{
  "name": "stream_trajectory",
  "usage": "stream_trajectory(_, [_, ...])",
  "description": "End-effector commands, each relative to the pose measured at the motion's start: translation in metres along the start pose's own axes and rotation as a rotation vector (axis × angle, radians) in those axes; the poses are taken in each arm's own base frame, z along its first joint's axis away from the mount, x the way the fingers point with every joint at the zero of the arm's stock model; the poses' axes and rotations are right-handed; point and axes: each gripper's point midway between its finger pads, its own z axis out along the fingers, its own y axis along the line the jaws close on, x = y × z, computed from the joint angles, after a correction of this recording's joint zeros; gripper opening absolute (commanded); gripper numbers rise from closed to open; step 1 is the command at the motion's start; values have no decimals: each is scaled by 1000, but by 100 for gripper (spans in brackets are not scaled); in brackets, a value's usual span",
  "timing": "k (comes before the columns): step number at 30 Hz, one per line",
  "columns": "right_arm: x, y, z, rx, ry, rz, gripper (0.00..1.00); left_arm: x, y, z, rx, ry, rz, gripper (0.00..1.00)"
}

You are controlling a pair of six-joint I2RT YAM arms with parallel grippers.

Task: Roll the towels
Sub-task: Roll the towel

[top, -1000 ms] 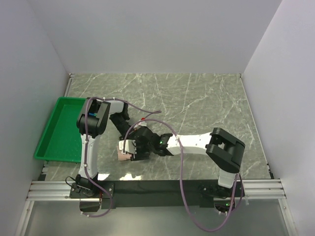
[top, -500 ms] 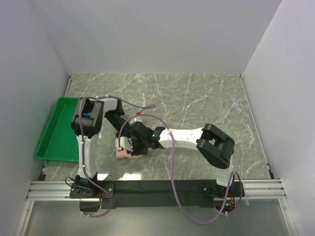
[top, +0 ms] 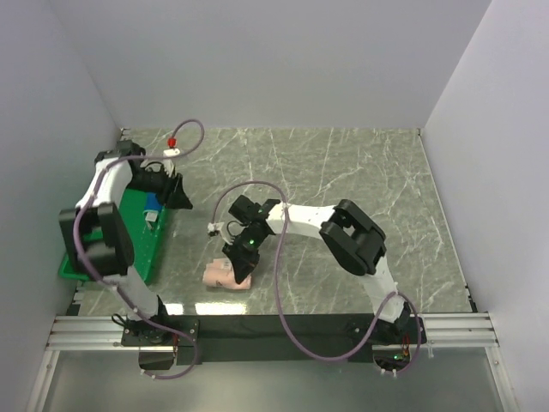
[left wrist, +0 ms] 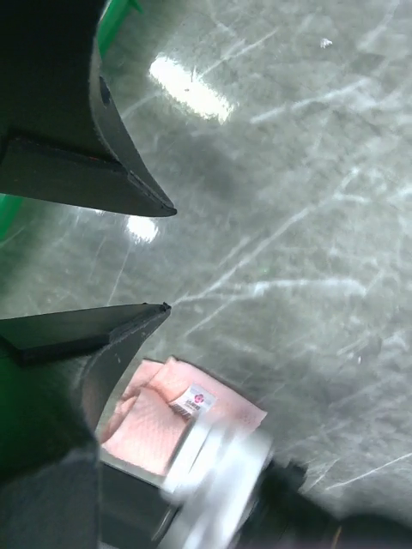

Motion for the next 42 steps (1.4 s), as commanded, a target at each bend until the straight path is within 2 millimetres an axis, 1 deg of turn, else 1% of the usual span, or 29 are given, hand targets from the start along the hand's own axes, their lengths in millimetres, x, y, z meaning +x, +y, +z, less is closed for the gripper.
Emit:
stream_trajectory(1, [42, 3, 7, -140, 129, 316, 0, 3, -35, -12, -38, -14, 149, 51])
stream_trajectory(3, [42, -3, 5, -172, 132, 362, 0, 9, -50, -22, -79, -6, 246, 51])
stream_trajectory(4, [42, -3, 7, -220, 141, 396, 0, 27, -57, -18, -74, 27, 238, 52])
stream_trajectory(6, [42, -5, 5, -256, 143, 443, 0, 43, -72, -20, -63, 57, 289, 52])
stream_trajectory(7, [41, -12, 9, -266, 142, 458, 0, 61, -81, -16, -37, 83, 276, 53])
stream_trajectory(9, [40, -16, 9, -288, 140, 492, 0, 72, -95, -15, -17, 110, 334, 54])
stream_trajectory(10, [40, -22, 12, -295, 141, 505, 0, 82, -102, -11, 1, 126, 338, 55])
stream_trajectory(11, [40, -24, 12, -302, 141, 517, 0, 86, -109, -5, 14, 157, 382, 55])
stream_trajectory(12, [40, -27, 13, -302, 143, 523, 0, 81, -114, -4, -9, 152, 451, 55])
stream_trajectory(14, [43, -36, 16, -301, 148, 550, 0, 92, -133, 13, 33, 204, 521, 56])
stream_trajectory(15, [47, -41, 18, -291, 158, 562, 0, 86, -136, 17, 14, 192, 584, 56])
stream_trajectory(16, [46, -45, 17, -284, 154, 560, 0, 94, -142, 25, 35, 204, 598, 56])
stream_trajectory(17, [46, -47, 17, -275, 155, 559, 0, 97, -155, 35, 72, 215, 626, 56])
stream_trajectory(19, [44, -53, 16, -261, 146, 561, 0, 103, -161, 47, 81, 230, 657, 57])
stream_trajectory(20, [43, -54, 15, -256, 141, 560, 0, 106, -169, 54, 108, 246, 691, 57])
stream_trajectory(25, [35, -59, 11, -237, 117, 544, 0, 117, -167, 82, 130, 304, 725, 56])
stream_trajectory(26, [34, -60, 10, -235, 116, 542, 0, 124, -167, 89, 154, 341, 705, 56])
stream_trajectory(29, [32, -62, 10, -229, 118, 540, 0, 126, -161, 99, 153, 375, 697, 53])
stream_trajectory(31, [31, -62, 8, -224, 113, 537, 0, 137, -156, 104, 166, 432, 674, 45])
stream_trajectory(32, [31, -63, 7, -218, 112, 535, 0, 148, -154, 106, 179, 484, 651, 42])
stream_trajectory(33, [29, -63, 6, -213, 108, 529, 1, 149, -152, 107, 183, 500, 642, 34])
stream_trajectory(35, [27, -65, 1, -206, 98, 532, 9, 162, -149, 107, 189, 560, 601, 27])
stream_trajectory(36, [25, -65, -2, -206, 92, 529, 13, 165, -147, 107, 189, 577, 591, 21])
stream_trajectory(37, [22, -68, -9, -203, 76, 531, 23, 168, -147, 106, 192, 594, 580, 19])
stream_trajectory(38, [20, -71, -14, -197, 66, 534, 26, 175, -146, 106, 200, 623, 562, 17])
stream_trajectory(39, [14, -72, -23, -187, 49, 525, 30, 177, -145, 105, 199, 634, 553, 14])
stream_trajectory(40, [12, -80, -35, -164, 24, 535, 39, 180, -146, 104, 204, 648, 541, 13])
stream_trajectory(41, [9, -85, -43, -141, 7, 528, 41, 184, -146, 103, 213, 666, 530, 12])
stream_trajectory(42, [5, -91, -56, -92, -17, 508, 48, 188, -148, 101, 226, 679, 511, 11])
